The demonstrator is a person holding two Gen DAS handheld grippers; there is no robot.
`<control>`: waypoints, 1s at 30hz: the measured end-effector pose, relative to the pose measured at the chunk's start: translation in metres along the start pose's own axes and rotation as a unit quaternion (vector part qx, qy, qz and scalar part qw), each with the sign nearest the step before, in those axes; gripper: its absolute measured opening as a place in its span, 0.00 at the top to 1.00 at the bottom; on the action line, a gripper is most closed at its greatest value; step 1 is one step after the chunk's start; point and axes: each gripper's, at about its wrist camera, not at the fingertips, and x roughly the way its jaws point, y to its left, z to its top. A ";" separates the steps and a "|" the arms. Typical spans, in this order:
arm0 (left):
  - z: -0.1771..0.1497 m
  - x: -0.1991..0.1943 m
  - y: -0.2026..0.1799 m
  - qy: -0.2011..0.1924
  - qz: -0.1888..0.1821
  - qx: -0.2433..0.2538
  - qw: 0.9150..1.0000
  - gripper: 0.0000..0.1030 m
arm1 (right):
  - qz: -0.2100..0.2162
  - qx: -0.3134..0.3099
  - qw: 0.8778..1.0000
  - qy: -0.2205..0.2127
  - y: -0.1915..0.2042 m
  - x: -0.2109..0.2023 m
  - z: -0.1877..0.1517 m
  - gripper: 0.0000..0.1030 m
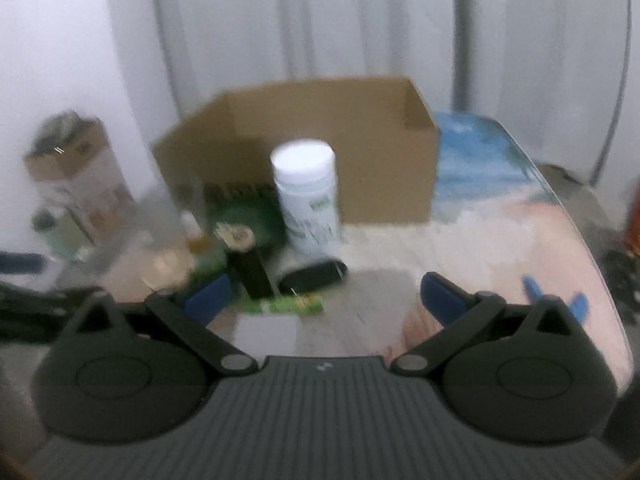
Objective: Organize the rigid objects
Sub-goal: 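Lower the right gripper onto the white rectangular block and close it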
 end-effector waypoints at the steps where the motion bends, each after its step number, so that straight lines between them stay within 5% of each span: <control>1: 0.000 0.000 0.001 -0.009 -0.018 0.001 1.000 0.01 | 0.012 -0.003 1.000 -0.010 0.000 -0.002 0.003 0.01; 7: 0.002 0.006 -0.003 -0.021 -0.065 0.021 0.997 0.06 | 0.069 -0.001 0.997 -0.023 0.006 0.001 0.015 0.01; 15: -0.007 0.020 -0.036 0.014 -0.152 0.077 0.985 0.06 | 0.075 0.045 0.995 0.053 -0.011 0.019 -0.020 0.11; 30: -0.005 0.070 -0.086 0.081 -0.191 0.132 0.969 0.44 | 0.167 0.115 0.973 0.106 -0.035 0.063 -0.035 0.48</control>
